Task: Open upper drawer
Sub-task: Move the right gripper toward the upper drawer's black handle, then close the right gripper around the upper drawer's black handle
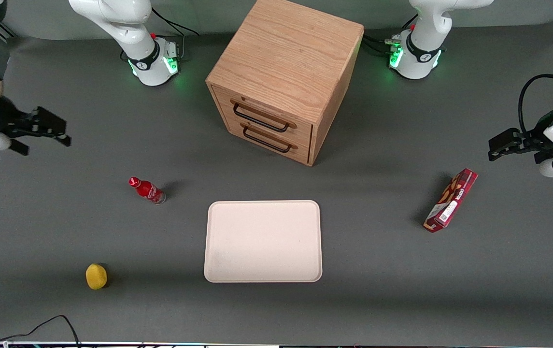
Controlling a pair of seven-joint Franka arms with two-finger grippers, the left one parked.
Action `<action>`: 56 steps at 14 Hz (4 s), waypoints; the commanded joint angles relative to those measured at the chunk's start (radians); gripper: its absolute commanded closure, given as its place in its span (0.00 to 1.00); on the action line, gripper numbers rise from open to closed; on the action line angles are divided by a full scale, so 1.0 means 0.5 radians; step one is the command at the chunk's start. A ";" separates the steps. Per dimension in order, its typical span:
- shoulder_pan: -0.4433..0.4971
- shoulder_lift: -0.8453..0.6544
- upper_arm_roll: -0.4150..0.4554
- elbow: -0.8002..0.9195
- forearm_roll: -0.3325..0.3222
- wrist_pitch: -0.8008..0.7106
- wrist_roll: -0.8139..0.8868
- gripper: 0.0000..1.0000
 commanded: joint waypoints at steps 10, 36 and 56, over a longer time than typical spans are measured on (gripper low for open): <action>0.025 0.284 0.689 0.131 0.526 -0.005 -0.120 0.00; 0.372 0.560 0.849 -0.549 0.269 0.844 -0.485 0.00; 0.415 0.588 0.830 -0.706 0.164 1.124 -0.485 0.00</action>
